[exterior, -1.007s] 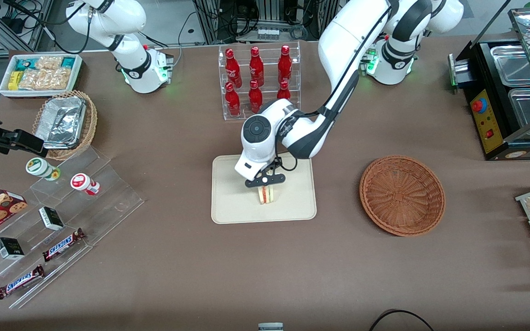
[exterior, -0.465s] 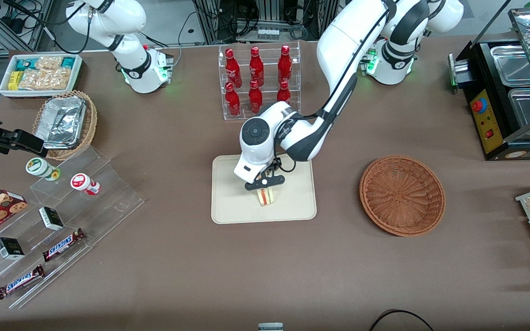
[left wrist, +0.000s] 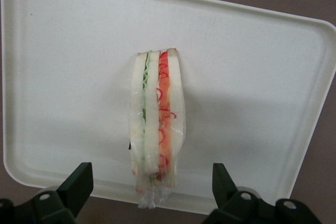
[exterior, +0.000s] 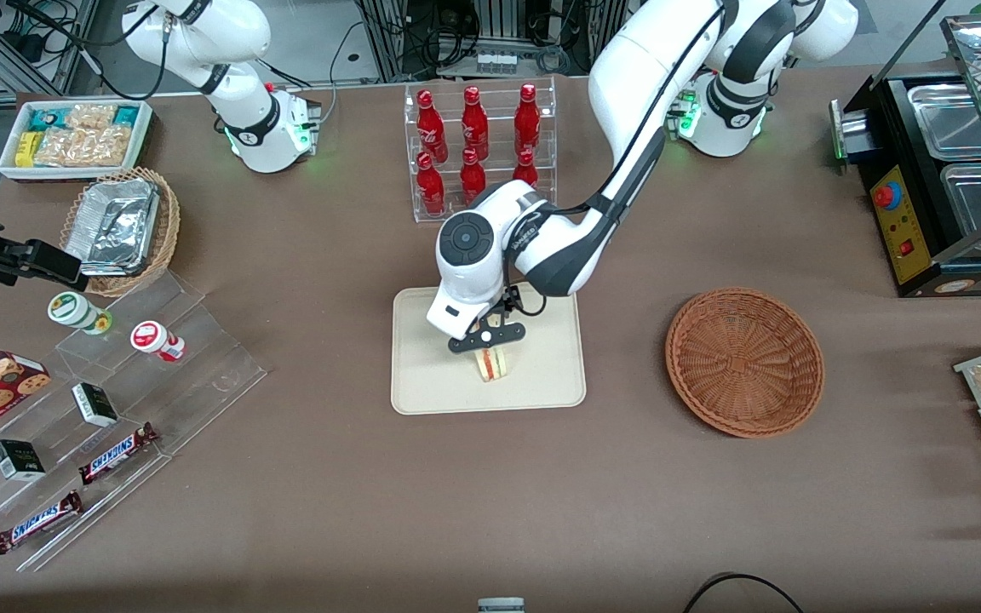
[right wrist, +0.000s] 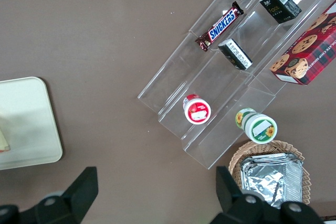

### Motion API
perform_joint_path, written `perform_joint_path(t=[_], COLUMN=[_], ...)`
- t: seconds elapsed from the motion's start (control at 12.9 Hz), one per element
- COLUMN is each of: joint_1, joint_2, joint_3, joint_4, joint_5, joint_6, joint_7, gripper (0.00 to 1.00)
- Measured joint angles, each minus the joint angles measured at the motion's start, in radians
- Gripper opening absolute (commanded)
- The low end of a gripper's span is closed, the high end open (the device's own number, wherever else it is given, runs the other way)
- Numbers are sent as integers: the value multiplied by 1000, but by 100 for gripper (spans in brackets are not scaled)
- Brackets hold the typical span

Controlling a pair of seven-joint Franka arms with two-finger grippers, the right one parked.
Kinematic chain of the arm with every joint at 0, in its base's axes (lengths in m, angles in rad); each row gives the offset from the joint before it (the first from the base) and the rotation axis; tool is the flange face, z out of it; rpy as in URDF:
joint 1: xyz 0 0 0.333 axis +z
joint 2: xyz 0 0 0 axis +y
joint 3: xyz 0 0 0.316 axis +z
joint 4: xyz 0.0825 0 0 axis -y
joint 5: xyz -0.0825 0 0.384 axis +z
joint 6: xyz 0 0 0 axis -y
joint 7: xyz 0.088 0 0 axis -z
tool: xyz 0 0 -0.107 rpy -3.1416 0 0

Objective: Place sandwich from basket to tray
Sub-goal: 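Lower the sandwich onto the tray and open the left gripper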

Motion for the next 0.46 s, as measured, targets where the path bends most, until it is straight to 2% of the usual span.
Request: perform_joint_path(t=[0.46], joint_1=[0], joint_2=[-65], joint_3=[0], joint_4=[77], joint_5=[0], joint_6=[-157], joint_7=[21], gripper=[100])
